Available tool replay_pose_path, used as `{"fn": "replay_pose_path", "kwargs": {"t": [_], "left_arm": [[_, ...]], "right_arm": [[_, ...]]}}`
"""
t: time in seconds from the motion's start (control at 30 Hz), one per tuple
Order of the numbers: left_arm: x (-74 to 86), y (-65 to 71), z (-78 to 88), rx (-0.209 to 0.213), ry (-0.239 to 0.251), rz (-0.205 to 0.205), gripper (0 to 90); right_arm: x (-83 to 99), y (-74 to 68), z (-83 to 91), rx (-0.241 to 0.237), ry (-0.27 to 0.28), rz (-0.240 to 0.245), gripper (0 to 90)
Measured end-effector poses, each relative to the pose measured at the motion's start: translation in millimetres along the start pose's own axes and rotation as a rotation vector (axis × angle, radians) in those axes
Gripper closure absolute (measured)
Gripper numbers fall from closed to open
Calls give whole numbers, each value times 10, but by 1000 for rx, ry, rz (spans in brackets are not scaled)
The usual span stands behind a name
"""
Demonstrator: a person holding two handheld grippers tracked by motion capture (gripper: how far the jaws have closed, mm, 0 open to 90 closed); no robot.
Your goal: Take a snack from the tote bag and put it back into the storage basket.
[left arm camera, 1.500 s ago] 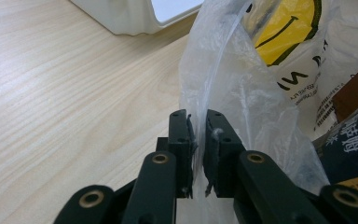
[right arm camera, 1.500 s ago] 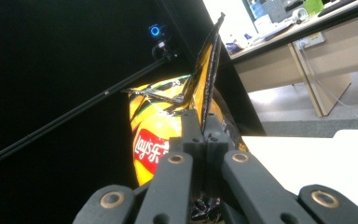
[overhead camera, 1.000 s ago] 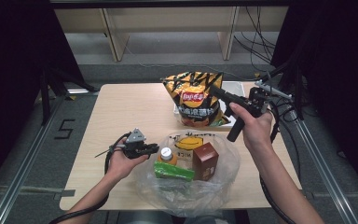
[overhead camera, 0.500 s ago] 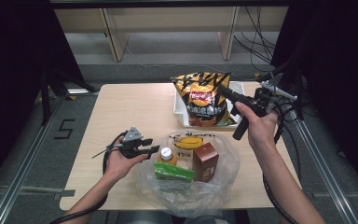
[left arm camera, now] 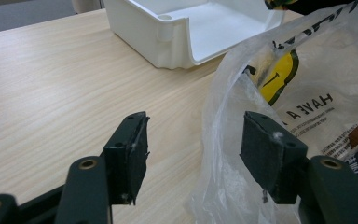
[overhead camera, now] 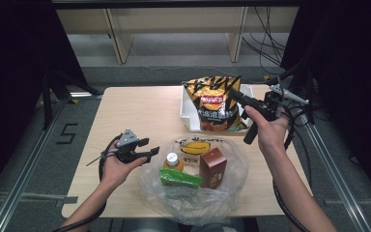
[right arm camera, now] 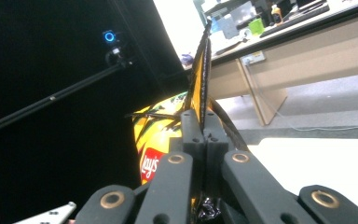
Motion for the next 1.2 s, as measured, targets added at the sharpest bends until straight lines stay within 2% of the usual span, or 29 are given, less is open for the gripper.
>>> {"fn": "replay_pose_path", "kwargs": {"t": [0.2,0.3,0.33,0.37,0.4,0.43,0.5,0.57,0.73,0.83,0.97,1.0,1.07,1.1,1.17,1.2], "left_arm": [[1,-22,24,-8,8,7,371],[-3,-13,28,-7,16,11,357],[-7,-9,31,-5,19,11,355],[-9,-5,31,-2,26,22,353],[-12,-6,35,0,26,16,351],[-10,-17,40,-8,26,16,350],[-10,-29,44,-14,29,15,349],[-10,-42,49,-20,33,15,349],[-6,-55,49,-25,42,19,349],[2,-52,42,-26,44,25,349],[-2,-53,47,-28,50,25,349],[-2,-54,47,-27,50,25,349],[2,-54,46,-29,51,37,350],[2,-56,47,-30,50,37,350],[0,-57,47,-31,52,37,350],[-2,-60,49,-32,53,31,350]], "right_arm": [[6,50,-2,35,-6,26,900],[3,88,4,45,-3,55,900],[8,90,10,57,-9,41,900],[11,110,8,60,-10,52,900],[11,132,14,69,-10,68,900],[18,125,17,69,-16,49,900],[31,148,13,78,-20,64,900],[46,152,7,87,-29,54,900],[57,171,-6,105,-34,70,900],[67,202,-10,114,-41,97,900],[82,213,-21,125,-47,87,900],[84,231,-27,127,-46,102,900],[86,236,-30,135,-51,101,900],[81,247,-36,136,-47,115,900],[82,257,-30,152,-73,125,900],[71,254,-42,148,-63,120,900]]}}
Point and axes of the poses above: each handheld gripper's, and its own axes: z roughly backward along the jaws, x roughly out of its underside, y roughly to its right, the point moved 7 cm from there along -z, roughly forward along the jaws, and after that the axes turned 15 degrees about z, right-handed, at the moved point
